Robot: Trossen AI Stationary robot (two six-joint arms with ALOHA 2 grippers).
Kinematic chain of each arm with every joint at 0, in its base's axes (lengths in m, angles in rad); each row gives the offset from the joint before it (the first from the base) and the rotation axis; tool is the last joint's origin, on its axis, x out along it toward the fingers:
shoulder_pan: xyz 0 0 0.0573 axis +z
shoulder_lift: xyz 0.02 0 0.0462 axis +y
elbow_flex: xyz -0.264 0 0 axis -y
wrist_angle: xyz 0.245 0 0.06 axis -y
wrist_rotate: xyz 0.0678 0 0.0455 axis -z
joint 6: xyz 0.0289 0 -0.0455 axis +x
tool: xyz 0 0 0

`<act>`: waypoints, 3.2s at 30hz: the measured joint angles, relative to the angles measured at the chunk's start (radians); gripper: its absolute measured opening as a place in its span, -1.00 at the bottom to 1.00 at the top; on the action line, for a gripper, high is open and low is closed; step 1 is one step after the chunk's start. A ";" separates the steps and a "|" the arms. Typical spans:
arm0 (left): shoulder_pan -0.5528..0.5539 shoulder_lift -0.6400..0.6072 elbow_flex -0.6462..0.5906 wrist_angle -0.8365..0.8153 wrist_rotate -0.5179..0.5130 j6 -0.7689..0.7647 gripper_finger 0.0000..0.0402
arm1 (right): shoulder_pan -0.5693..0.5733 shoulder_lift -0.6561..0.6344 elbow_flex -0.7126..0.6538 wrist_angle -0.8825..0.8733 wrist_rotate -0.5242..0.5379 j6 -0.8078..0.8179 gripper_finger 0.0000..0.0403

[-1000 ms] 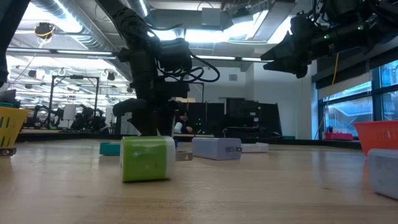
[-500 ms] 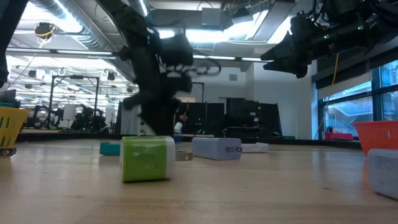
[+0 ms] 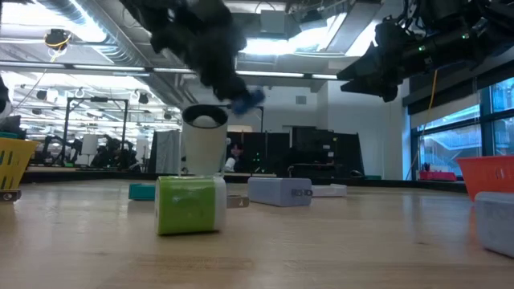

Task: Pick & Place Office items
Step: Put the blue digital timer into the yellow basket

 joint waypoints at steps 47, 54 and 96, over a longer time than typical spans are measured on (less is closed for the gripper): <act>-0.736 -1.165 -0.518 -0.333 -0.244 -0.788 -0.29 | 0.000 0.000 0.000 -0.019 -0.069 0.125 0.19; -0.836 -1.051 -0.518 -0.471 -0.327 -0.958 -0.29 | 0.000 0.000 0.000 -0.019 -0.068 0.124 0.19; -0.959 -0.533 -0.517 -0.520 -0.292 -1.273 -0.29 | 0.000 0.000 0.000 -0.054 -0.076 0.066 0.19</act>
